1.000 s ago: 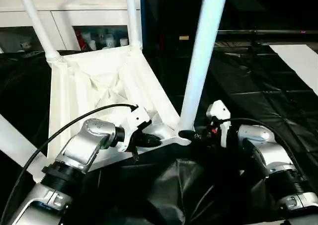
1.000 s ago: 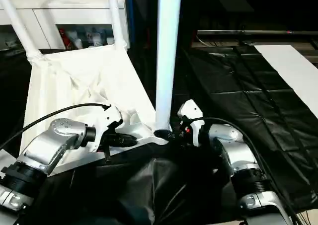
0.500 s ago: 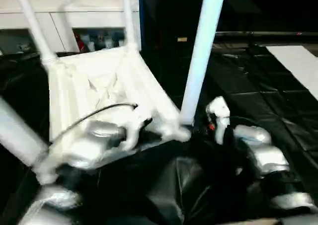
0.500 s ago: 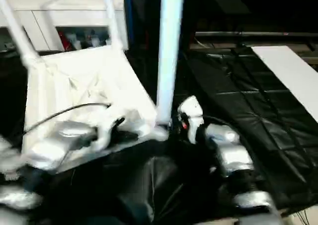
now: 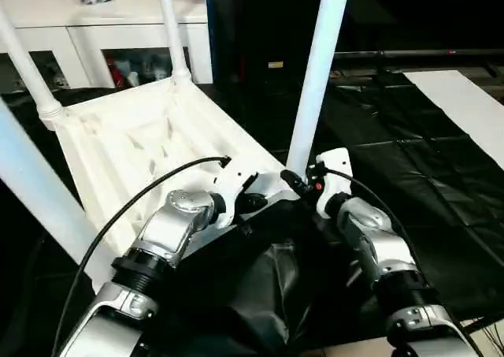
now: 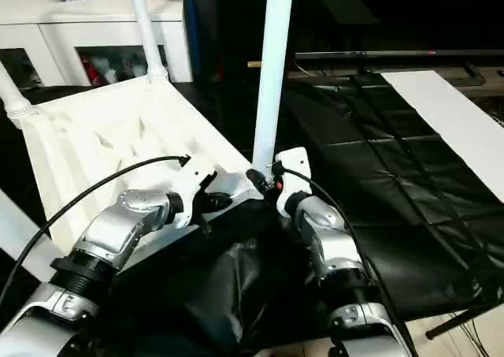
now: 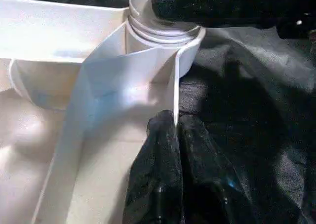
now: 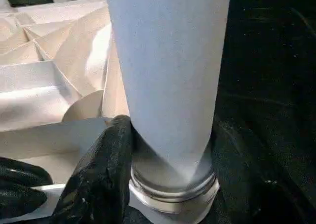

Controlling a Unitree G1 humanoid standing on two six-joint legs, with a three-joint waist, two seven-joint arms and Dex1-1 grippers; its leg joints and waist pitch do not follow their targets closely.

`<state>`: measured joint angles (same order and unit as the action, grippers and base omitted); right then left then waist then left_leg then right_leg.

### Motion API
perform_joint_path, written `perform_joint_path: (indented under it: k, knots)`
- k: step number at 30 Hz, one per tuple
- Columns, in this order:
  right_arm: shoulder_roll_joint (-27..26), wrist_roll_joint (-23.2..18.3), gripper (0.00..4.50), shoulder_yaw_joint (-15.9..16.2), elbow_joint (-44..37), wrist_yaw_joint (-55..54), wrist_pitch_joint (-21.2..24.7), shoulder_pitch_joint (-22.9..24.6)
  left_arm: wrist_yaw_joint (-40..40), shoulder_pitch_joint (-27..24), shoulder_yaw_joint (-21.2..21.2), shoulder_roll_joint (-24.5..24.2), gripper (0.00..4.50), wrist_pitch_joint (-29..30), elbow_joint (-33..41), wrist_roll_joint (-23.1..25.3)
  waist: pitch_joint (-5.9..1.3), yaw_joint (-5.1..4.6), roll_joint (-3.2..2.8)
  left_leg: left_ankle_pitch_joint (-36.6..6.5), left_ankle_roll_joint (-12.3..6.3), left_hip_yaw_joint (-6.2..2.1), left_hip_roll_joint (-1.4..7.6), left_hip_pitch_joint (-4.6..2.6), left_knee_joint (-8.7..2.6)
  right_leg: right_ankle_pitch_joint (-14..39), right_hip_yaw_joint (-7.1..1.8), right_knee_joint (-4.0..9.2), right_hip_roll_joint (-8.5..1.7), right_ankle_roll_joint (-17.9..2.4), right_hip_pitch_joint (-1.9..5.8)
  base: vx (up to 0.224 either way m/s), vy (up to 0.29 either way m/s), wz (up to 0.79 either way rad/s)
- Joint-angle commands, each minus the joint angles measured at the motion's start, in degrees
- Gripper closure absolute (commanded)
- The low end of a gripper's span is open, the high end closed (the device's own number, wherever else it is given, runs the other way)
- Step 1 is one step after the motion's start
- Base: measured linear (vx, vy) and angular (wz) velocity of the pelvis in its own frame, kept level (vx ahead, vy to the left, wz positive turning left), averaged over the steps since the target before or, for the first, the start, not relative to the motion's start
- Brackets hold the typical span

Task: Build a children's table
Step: Rotate leg to tighten

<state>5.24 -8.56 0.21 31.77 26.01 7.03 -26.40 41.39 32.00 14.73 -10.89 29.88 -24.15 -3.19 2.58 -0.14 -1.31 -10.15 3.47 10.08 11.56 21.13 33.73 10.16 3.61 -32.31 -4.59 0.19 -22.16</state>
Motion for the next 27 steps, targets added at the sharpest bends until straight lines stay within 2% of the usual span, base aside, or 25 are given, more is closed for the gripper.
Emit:
perform_joint_path:
  k: [1,2,4,5,7,8,9,10,12,13,14,15,17,18,20,22,23,27]
  knots:
    - [-0.5,-2.6,1.84,-0.3,-1.1,2.4,1.8,0.8,0.6,-0.4,0.7,0.0,4.07,1.6,-1.0,-0.1,-2.92,-0.25,-0.59,-26.4,1.07,-0.88,1.19,-1.22,-5.13,22.1,-1.63,4.4,-2.76,-9.8,0.89,0.0,0.0,0.0]
    - [0.3,-2.0,1.79,0.3,-2.1,2.5,2.4,1.0,0.5,-0.3,0.4,-0.1,3.96,1.6,-1.0,-0.4,-3.1,-0.16,-0.55,-23.8,0.48,-0.69,1.16,-0.86,-5.11,19.0,-1.68,4.03,-2.78,-10.9,1.38,0.0,0.0,0.0]
    - [1.8,-1.4,1.58,1.1,-3.4,3.4,3.2,1.2,1.0,-0.3,0.4,-0.5,3.79,1.9,-0.3,-0.7,-3.31,0.01,-0.43,-20.5,-0.19,-0.54,1.16,-0.65,-4.97,16.3,-1.79,3.69,-2.83,-11.5,1.76,0.0,0.0,0.0]
    - [2.2,-1.3,1.58,1.3,-3.9,3.6,3.5,1.3,1.3,-0.3,0.4,-0.6,3.79,1.9,0.0,-0.9,-3.29,0.14,-0.43,-19.5,-0.37,-0.49,1.18,-0.59,-4.95,15.8,-1.78,3.65,-2.89,-11.6,1.82,0.0,0.0,0.0]
    - [3.3,-1.8,1.36,1.6,-5.5,5.2,4.3,1.8,1.6,-0.4,0.3,-0.9,3.51,1.8,0.8,-1.2,-3.36,0.33,-0.34,-17.8,-1.0,-0.31,1.15,-0.55,-4.72,15.0,-1.82,3.54,-2.84,-12.2,1.92,0.033,-0.017,0.02]
    - [7.2,-3.4,1.36,1.8,-11.1,10.7,6.7,3.9,2.7,-1.0,-0.4,-1.9,3.51,2.0,3.9,-2.1,-3.57,0.64,-0.23,-15.0,-1.76,-0.26,1.16,-0.33,-4.47,12.1,-1.92,3.18,-2.85,-12.6,2.32,0.0,0.0,0.0]
    - [8.4,-3.9,1.36,1.8,-12.7,12.3,7.2,4.6,3.7,-1.2,-0.2,-2.6,3.47,2.0,5.0,-2.3,-3.81,0.85,-0.24,-13.5,-2.16,-0.22,1.26,-0.38,-4.21,9.9,-2.04,2.82,-2.84,-12.9,2.38,0.055,-0.025,0.03]
    - [9.0,-4.2,1.36,1.8,-13.7,13.3,7.5,5.0,4.5,-1.3,0.0,-3.0,3.4,2.0,5.7,-2.3,-4.09,0.94,-0.08,-9.9,-3.35,-0.16,1.17,-0.03,-3.88,4.9,-2.09,2.12,-2.75,-13.9,2.58,0.0,0.0,0.0]
    - [12.2,-5.0,1.36,2.0,-17.5,16.9,8.2,7.1,6.7,-2.0,-0.2,-4.2,3.16,3.1,8.9,-3.6,-4.39,1.19,-0.17,-5.1,-5.2,-0.1,1.19,0.27,-3.43,-1.7,-2.0,1.27,-2.74,-15.4,2.74,0.0,0.0,0.0]
    - [12.6,-5.1,1.36,2.0,-17.9,17.3,8.3,7.3,7.0,-2.1,-0.2,-4.4,3.1,3.2,9.3,-3.8,-4.4,1.23,-0.17,-4.1,-5.79,-0.05,1.2,0.28,-3.32,-3.1,-1.96,1.14,-2.7,-15.9,2.71,0.0,0.0,0.0]
    - [13.9,-5.3,1.36,2.1,-19.3,18.6,8.6,8.0,8.2,-2.4,-0.1,-5.0,3.08,3.8,10.6,-4.4,-4.07,1.42,-0.1,-4.7,-6.56,0.08,1.16,0.42,-3.38,-2.0,-1.85,1.35,-2.71,-16.4,2.62,0.0,0.0,0.0]
    - [15.9,-5.5,1.36,2.3,-21.2,20.3,9.0,9.0,10.5,-3.0,0.6,-6.3,3.06,4.5,12.9,-5.2,-3.98,1.43,0.02,-5.7,-6.4,0.16,1.21,0.25,-3.44,-0.4,-1.84,1.57,-2.68,-16.3,2.53,0.0,0.0,0.0]
    - [18.0,-5.8,1.36,2.2,-23.4,21.9,9.6,10.0,12.9,-3.7,1.5,-7.7,2.78,6.1,15.4,-6.2,-3.71,1.57,0.04,-8.2,-5.35,0.07,1.47,0.06,-3.75,4.8,-1.86,1.87,-2.75,-15.7,2.54,0.0,0.0,0.0]
    - [18.8,-6.2,1.36,2.0,-24.3,22.6,10.0,10.3,13.4,-3.8,1.9,-8.2,2.7,6.3,16.1,-6.3,-3.35,1.45,0.01,-10.2,-4.65,0.17,1.47,-0.03,-3.89,8.5,-1.93,2.35,-2.65,-15.0,2.17,0.0,0.0,0.0]
    - [20.7,-7.9,1.36,1.3,-26.6,24.6,11.5,11.0,14.3,-4.1,2.3,-8.9,2.63,6.9,17.5,-6.9,-3.24,1.43,-0.05,-12.7,-3.2,0.1,1.49,-0.33,-4.03,13.8,-1.91,2.82,-2.53,-13.2,1.95,0.0,0.0,0.0]
    - [22.9,-10.0,1.36,1.1,-29.4,27.8,13.6,12.0,16.1,-4.5,2.4,-9.5,2.56,6.9,18.7,-8.0,-3.23,1.6,-0.05,-13.6,-2.77,0.03,1.53,-0.4,-4.08,15.2,-1.96,2.92,-2.52,-12.3,1.88,0.0,0.0,0.0]
    - [23.5,-11.3,1.36,1.0,-30.5,29.2,14.9,12.3,17.0,-4.7,2.6,-9.8,2.31,7.4,19.4,-8.6,-3.16,1.59,-0.08,-14.0,-2.68,0.06,1.49,-0.4,-4.12,15.6,-1.97,2.97,-2.49,-12.2,1.81,0.0,0.0,0.0]
    - [23.1,-13.9,1.36,1.3,-32.5,30.6,17.3,12.2,19.2,-5.3,4.0,-11.4,2.11,9.4,21.6,-9.3,-3.22,1.88,-0.1,-14.7,-2.11,-0.02,1.43,-0.49,-4.17,17.1,-1.93,3.15,-2.53,-11.4,1.64,0.0,0.0,0.0]
